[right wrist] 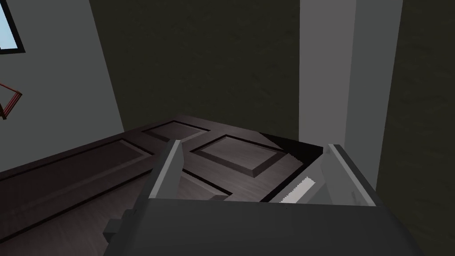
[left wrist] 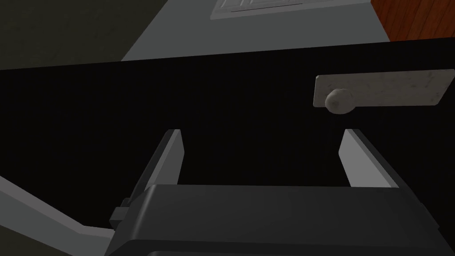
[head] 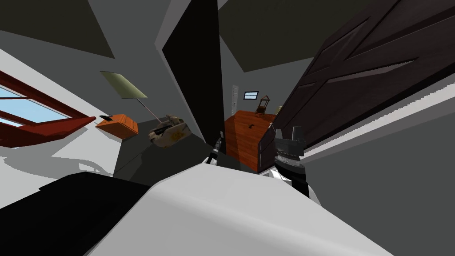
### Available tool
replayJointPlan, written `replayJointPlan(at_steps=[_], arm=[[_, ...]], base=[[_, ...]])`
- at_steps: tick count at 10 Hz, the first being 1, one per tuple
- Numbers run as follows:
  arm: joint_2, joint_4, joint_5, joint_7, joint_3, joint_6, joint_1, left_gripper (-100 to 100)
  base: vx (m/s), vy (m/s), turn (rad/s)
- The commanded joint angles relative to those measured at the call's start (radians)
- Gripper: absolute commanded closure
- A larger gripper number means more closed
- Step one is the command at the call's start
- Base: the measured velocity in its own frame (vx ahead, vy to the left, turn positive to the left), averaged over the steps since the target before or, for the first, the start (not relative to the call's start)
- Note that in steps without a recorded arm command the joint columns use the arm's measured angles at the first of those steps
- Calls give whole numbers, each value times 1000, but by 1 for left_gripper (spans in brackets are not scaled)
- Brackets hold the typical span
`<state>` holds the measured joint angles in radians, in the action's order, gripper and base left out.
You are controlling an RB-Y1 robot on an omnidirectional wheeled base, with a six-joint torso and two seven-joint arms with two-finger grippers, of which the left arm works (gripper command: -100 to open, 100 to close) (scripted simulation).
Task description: Push the door open
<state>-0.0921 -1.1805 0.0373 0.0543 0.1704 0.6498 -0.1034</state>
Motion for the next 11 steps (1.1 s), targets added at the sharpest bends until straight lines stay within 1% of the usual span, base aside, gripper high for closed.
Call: replayJointPlan(at_steps=[1,2,3,4,5,7,8,11], arm=[[6,30,0,-1,4,7,11,-100],[10,61,0,-3,7,14,23,-100],[13,77,0,-5,9,18,28,-100],[17,107,0,-7,13,26,39,-100],[20,123,0,-9,15,30,44,-100],[30,179,0,-13,21,44,64,-100],[33,192,0,-15,23,48,69,-100],[50,265,0,-21,31,66,95,-100]], base=[[75,96,-64],[88,123,-93],[55,131,-95],[61,143,-123],[74,138,-84],[56,146,-116],[51,126,-60],[36,143,-102]])
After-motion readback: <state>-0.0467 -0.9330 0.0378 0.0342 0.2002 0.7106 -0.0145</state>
